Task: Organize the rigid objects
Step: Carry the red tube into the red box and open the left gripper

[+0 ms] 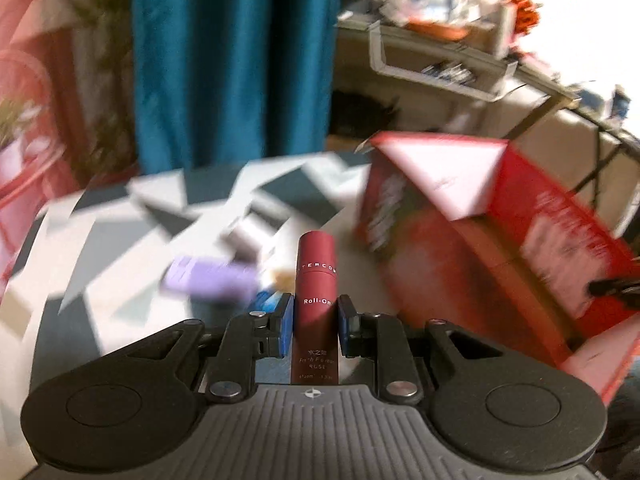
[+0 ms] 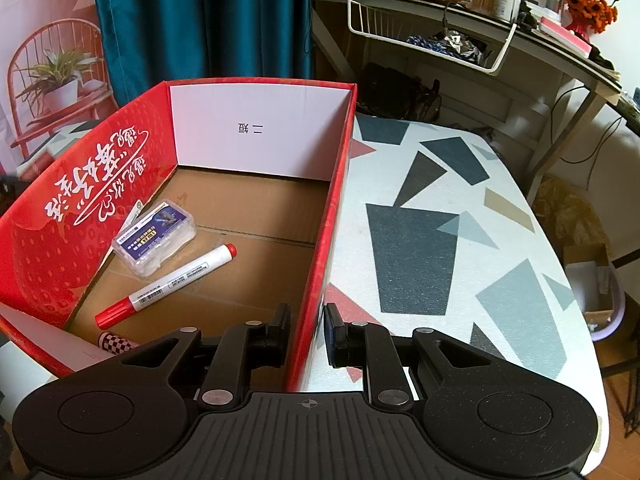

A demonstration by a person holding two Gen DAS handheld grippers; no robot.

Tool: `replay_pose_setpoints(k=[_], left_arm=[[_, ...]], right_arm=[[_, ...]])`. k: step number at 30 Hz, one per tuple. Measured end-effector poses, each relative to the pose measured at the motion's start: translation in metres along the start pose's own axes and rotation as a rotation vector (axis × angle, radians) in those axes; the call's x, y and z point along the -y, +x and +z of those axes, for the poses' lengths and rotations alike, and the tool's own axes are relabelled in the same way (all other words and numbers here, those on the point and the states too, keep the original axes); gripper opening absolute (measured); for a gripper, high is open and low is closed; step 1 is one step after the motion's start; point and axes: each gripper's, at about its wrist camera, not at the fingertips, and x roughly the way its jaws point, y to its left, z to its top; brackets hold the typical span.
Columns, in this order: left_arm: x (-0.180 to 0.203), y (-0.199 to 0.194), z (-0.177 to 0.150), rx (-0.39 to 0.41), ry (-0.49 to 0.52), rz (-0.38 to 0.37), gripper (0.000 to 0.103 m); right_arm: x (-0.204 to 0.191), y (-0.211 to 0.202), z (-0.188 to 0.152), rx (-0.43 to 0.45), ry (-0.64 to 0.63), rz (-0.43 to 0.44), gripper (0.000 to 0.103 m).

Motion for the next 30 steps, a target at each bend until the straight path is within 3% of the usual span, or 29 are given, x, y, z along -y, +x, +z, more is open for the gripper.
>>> replay_pose_setpoints(k=[7,14,20,25,30], left_arm=[[0.058,-0.007,0.037,0.057,0.099,-0.148,0.024],[0.109,0.015,0.032,0.005,0.238,-0.209,0.024],[0.114,0.038,0.020,-0.055,0.257,-0.205,0.024],[0.111,0.041,0.024,-0.054,0.242,-0.243,0.024],[0.101,0.026,0.030,-0.006,0.206,-0.257,0.027]], right_arm=[[0.000,0.000,0.000,0.000,0.000,0.000,0.017],[0.000,0.000,0.000,0.000,0.000,0.000,0.017],[0.000,0.000,0.000,0.000,0.000,0.000,0.017],[0.000,0.000,0.000,-0.001,0.000,0.000,0.017],[0.000,0.000,0.000,-0.002,0.000,0.001,0.017]])
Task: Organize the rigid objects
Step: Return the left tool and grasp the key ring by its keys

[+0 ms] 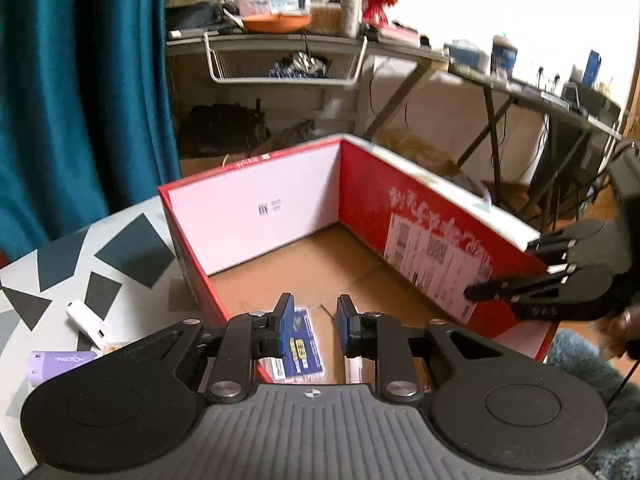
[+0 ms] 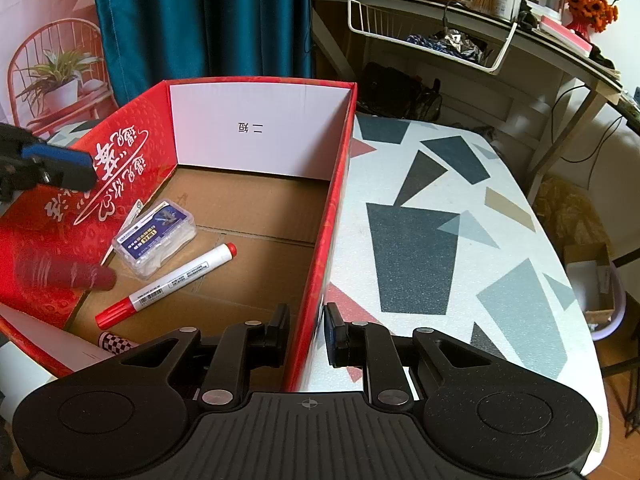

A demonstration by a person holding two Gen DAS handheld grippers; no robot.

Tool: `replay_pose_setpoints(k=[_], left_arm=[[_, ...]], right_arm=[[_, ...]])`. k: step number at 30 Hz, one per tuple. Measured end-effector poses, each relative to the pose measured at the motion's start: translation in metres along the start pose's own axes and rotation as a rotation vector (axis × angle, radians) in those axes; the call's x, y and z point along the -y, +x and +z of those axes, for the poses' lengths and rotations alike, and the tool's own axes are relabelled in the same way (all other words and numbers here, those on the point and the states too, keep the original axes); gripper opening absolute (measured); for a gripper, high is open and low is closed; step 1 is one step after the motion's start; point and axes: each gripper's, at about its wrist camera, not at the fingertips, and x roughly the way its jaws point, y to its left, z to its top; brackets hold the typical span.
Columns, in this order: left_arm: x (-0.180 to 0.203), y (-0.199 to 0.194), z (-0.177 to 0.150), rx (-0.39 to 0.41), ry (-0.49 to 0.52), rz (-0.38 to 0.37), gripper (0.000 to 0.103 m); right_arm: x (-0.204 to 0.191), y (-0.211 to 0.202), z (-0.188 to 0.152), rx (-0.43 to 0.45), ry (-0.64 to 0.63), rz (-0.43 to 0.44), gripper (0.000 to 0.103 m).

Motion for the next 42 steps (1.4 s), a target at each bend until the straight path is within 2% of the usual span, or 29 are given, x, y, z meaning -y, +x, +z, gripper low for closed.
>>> replay_pose_setpoints(k=[1,3,7,11,16,23,28,31,35,38,41,42], left_arm=[[-0.004,-0.005,0.001,0.013,-0.015,0.009,0.030],[-0.014,-0.015,0.002,0.042,-0.053,0.031,0.044],[-0.040,-0.035,0.000,0.087,-0.141,0.090,0.050],[-0.068,-0.046,-0.010,0.067,-0.224,0.180,0.051],[-0.093,-0.043,-0.033,-0.009,-0.303,0.276,0.051],[-0.098,-0.025,-0.062,-0.093,-0.318,0.298,0.051],[-0.087,-0.003,-0.084,-0.147,-0.328,0.319,0.050],[-0.084,0.008,-0.087,-0.139,-0.355,0.382,0.047],[-0.083,0.017,-0.090,-0.134,-0.416,0.408,0.043],[-0.074,0.022,-0.088,-0.139,-0.368,0.437,0.042],[-0.070,0.021,-0.088,-0.142,-0.345,0.470,0.033],[-0.070,0.019,-0.089,-0.136,-0.353,0.465,0.033]], right_arm=[[0.000,0.000,0.000,0.000,-0.002,-0.001,0.017],[0.000,0.000,0.000,0.000,-0.001,0.000,0.017],[0.000,0.000,0.000,0.000,0.002,0.002,0.017],[0.000,0.000,0.000,0.000,0.002,0.002,0.017],[-0.001,0.000,-0.001,0.002,0.003,0.004,0.018],[0.000,0.000,-0.001,0.001,0.004,0.005,0.018],[0.000,0.001,-0.001,0.001,0.006,0.006,0.018],[0.000,0.001,-0.001,0.000,0.003,0.005,0.018],[-0.001,0.001,0.000,-0.001,0.000,0.006,0.018],[-0.001,0.001,0.000,0.000,0.002,0.006,0.019],[-0.001,0.001,0.000,-0.001,0.002,0.006,0.019],[-0.001,0.001,0.000,0.000,0.002,0.006,0.019]])
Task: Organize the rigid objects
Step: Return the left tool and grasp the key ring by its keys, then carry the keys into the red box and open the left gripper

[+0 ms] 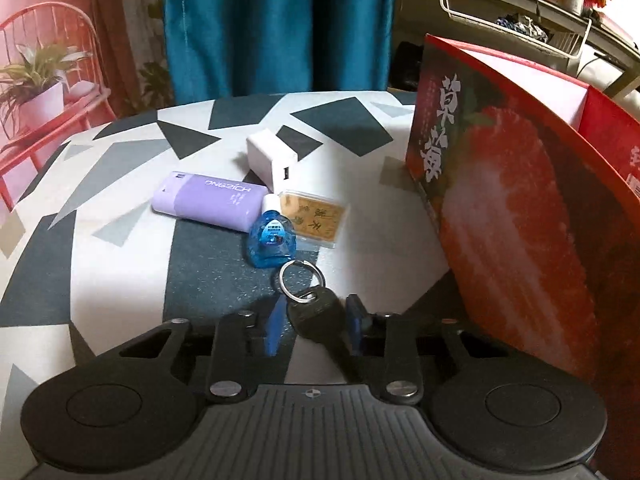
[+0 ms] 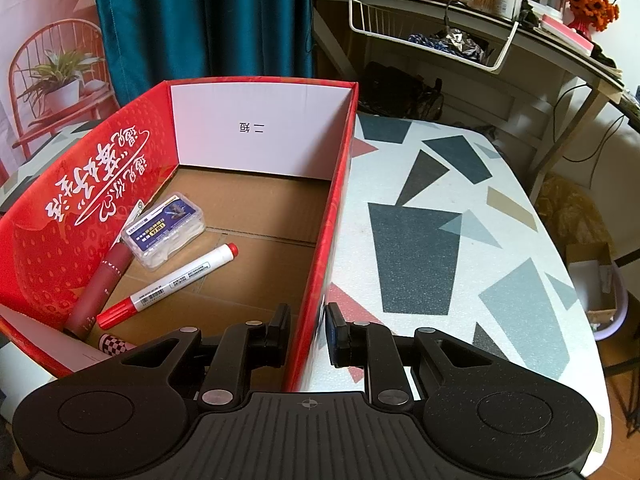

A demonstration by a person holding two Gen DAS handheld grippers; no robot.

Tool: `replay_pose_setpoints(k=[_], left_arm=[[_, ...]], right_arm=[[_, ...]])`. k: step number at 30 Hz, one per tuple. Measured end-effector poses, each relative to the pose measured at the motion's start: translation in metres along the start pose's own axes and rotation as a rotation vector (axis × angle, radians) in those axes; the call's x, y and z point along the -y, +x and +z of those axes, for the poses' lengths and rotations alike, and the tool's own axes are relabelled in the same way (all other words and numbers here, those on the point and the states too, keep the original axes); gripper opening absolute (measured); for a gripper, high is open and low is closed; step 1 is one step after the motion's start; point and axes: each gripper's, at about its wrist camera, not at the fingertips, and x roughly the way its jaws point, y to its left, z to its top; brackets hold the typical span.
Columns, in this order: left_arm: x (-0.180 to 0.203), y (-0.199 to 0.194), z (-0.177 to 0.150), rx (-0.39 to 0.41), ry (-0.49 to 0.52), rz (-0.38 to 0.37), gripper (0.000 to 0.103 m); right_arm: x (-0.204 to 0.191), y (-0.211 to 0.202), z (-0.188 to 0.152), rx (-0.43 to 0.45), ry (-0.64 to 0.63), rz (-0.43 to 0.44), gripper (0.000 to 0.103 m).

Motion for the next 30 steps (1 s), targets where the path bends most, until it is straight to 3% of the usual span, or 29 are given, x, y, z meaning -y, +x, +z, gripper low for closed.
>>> replay_pose_setpoints(k=[15,24,30], left_arm=[[-0.013,-0.022,-0.020,0.033,-0.077,-0.057,0.033],[-0.007,-0.039,-0.012,0.109,-0.051,-0.077,0.033],[-0.009,-0.055,0.016,0.172,-0.038,-0.159,0.033]], right_arm=[[0.000,0.000,0.000,0.001,0.001,-0.001,0.019],[0.000,0.000,0.000,0.001,0.000,0.000,0.019],[0.000,0.000,0.000,0.001,0.001,0.000,0.019]])
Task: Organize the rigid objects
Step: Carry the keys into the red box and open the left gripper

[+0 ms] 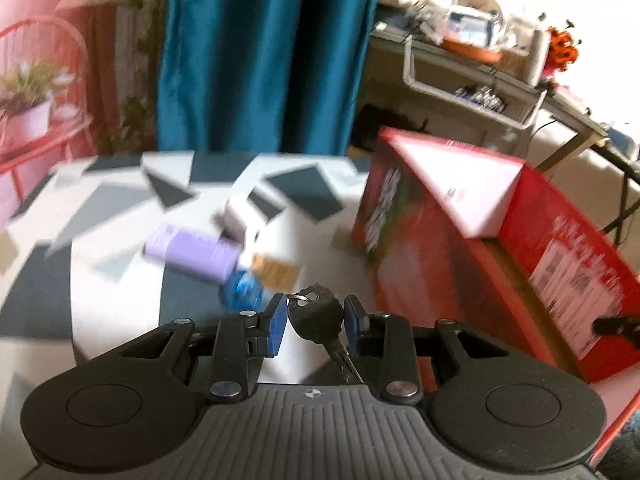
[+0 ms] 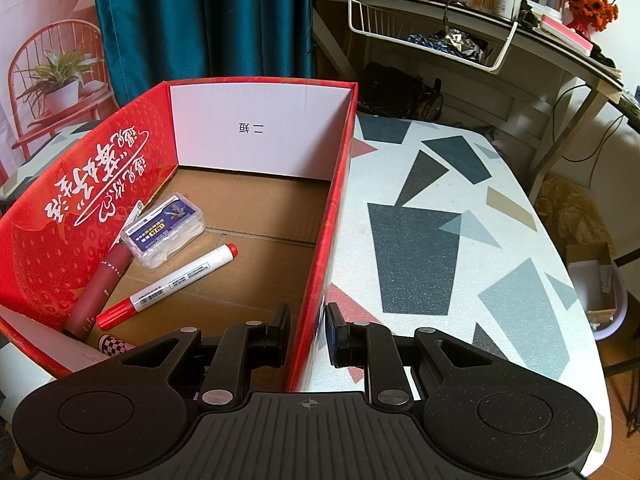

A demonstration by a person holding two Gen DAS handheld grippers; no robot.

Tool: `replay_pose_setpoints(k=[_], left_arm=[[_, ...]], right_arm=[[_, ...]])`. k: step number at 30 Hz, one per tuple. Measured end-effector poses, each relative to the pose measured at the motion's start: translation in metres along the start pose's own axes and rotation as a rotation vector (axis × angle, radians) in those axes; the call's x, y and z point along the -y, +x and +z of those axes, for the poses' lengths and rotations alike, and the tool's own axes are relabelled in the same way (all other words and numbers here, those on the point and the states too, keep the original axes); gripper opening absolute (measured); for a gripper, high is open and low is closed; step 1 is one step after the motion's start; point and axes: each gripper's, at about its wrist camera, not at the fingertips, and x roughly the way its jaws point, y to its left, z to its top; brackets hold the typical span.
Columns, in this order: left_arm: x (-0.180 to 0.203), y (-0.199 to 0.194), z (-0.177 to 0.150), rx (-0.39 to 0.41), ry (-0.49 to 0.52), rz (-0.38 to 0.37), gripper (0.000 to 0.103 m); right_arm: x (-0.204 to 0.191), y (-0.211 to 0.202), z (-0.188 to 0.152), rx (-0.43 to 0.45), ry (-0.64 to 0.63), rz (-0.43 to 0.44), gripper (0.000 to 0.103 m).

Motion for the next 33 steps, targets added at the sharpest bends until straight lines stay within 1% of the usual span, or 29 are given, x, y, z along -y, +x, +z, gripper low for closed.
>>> replay_pose_setpoints(k=[7,13,16,19,23,25,27,30,33], left_arm=[[0.022,-0.011,0.040,0.061,0.108,-0.095,0.033],[0.049,-0.014,0.050,0.099,0.199,-0.181,0.033],[0.062,-0.013,0.052,0.099,0.220,-0.233,0.033],[0.075,-0.007,0.047,0.080,0.267,-0.276,0.033],[0.088,0.004,0.037,0.027,0.314,-0.312,0.033],[0.093,0.010,0.032,0.003,0.337,-0.315,0.033],[0.095,0.016,0.027,-0.017,0.354,-0.302,0.033],[0.096,0.024,0.024,-0.039,0.357,-0.300,0.033],[0.094,0.026,0.022,-0.046,0.371,-0.302,0.033]], right_arm=[[0.000,0.000,0.000,0.000,0.000,0.000,0.019],[0.000,0.000,0.000,0.000,0.000,0.000,0.019],[0.000,0.000,0.000,0.000,-0.001,0.000,0.019],[0.000,0.000,0.000,0.000,-0.001,0.000,0.019],[0.000,0.000,0.000,0.000,0.000,0.000,0.019],[0.000,0.000,0.000,0.000,0.000,0.000,0.019],[0.000,0.000,0.000,0.000,0.000,0.000,0.019],[0.000,0.000,0.000,0.000,0.000,0.000,0.018],[0.000,0.000,0.000,0.000,0.000,0.000,0.018]])
